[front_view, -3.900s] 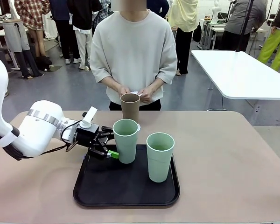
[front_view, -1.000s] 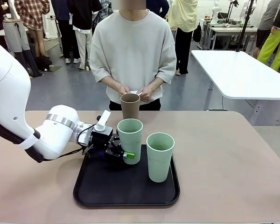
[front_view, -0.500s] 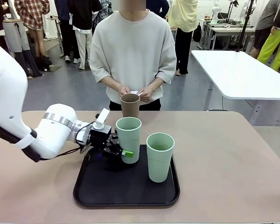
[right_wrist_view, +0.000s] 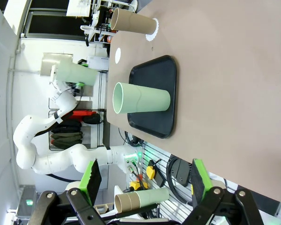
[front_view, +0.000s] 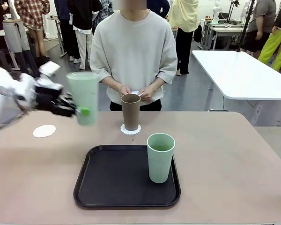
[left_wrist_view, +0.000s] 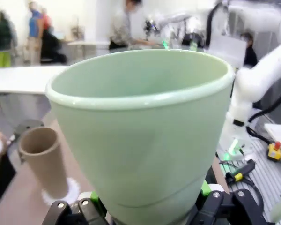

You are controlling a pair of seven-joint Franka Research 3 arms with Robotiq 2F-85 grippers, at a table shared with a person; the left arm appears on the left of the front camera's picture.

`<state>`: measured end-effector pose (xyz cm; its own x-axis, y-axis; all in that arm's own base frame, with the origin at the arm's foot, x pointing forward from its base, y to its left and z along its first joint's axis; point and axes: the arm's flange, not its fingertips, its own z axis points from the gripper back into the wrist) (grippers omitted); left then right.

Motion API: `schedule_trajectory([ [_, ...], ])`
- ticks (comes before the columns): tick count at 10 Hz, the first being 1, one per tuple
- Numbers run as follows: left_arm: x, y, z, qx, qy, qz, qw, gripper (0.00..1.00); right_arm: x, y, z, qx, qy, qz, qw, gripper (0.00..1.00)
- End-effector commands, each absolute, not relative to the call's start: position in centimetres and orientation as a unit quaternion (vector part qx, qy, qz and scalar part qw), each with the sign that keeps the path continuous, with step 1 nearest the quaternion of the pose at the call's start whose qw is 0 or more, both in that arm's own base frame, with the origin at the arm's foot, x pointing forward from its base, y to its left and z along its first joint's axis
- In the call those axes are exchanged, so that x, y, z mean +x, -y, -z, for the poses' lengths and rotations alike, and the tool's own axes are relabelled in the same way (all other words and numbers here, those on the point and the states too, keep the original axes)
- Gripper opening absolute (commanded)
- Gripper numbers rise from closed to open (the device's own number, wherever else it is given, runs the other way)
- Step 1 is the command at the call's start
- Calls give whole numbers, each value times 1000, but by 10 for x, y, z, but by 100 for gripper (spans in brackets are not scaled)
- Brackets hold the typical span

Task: Place coasters on the table and set cups on them.
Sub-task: Take one Reusable plastic cup from the Flat Tray and place it on a coaster set by the human.

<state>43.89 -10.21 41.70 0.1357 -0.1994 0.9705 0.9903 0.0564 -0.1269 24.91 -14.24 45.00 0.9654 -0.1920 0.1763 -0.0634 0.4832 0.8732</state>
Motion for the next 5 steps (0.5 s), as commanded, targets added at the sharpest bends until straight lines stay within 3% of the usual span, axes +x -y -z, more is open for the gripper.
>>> schedule_trajectory([
  [1,435,62,-438,-465,441,496,586,26,251,142,-450,514,131,34,847,100],
  [5,433,34,-453,-454,451,495,588,26,251,142,-450,514,131,34,847,100],
])
